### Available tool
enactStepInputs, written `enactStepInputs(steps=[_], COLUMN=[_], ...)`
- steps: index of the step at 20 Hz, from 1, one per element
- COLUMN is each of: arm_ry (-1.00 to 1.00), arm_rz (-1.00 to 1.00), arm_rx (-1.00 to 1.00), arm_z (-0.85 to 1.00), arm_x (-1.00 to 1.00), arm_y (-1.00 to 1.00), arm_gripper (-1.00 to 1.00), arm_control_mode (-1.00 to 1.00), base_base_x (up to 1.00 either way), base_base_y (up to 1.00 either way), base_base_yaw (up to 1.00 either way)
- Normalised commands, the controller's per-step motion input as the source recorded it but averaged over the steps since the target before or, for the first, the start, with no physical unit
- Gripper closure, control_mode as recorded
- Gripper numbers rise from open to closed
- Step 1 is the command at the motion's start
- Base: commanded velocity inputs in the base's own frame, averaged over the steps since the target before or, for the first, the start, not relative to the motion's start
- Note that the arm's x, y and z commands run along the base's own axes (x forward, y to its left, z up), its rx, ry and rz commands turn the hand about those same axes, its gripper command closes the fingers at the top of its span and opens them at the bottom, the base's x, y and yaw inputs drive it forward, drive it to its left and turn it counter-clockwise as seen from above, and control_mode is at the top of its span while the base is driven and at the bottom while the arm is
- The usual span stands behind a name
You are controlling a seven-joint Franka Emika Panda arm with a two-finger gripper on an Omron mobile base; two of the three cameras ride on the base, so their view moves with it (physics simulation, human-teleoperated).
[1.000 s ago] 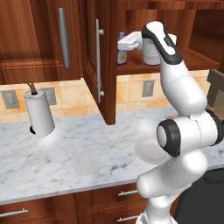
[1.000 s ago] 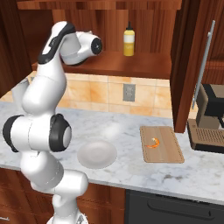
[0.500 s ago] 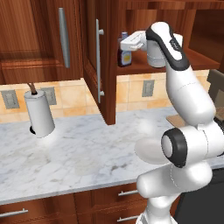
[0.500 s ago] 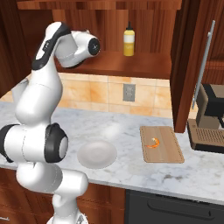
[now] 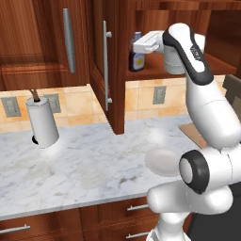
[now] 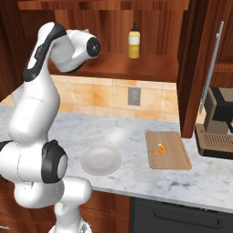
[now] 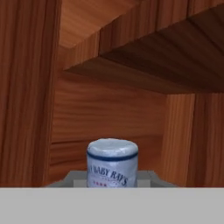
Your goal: Pick the shrimp from the plate and place it on the cutting board. Then pick the condiment bottle from the cabinet and place it next to the cutting board.
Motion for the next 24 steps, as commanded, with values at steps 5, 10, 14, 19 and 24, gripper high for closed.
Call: enactStepInputs(steps=[5,10,14,19,24], arm_ry=[0.0,0.0,0.0,0.0,0.0], arm_rz=[0.0,0.0,0.0,0.0,0.0], arm_rx=[0.0,0.0,0.0,-0.01,0.0], arm_z=[0.1,0.02,0.0,0.0,0.0], arm_x=[-0.47,-0.51,-0.53,-0.5,-0.51], arm_y=[0.0,0.0,-0.03,-0.13,-0.23], arm_gripper=[1.0,1.0,1.0,1.0,1.0], arm_control_mode=[-1.0,-1.0,-1.0,-1.0,-1.0], base_base_x=[0.0,0.0,0.0,0.0,0.0], base_base_y=[0.0,0.0,0.0,0.0,0.0], base_base_yaw=[0.0,0.0,0.0,0.0,0.0])
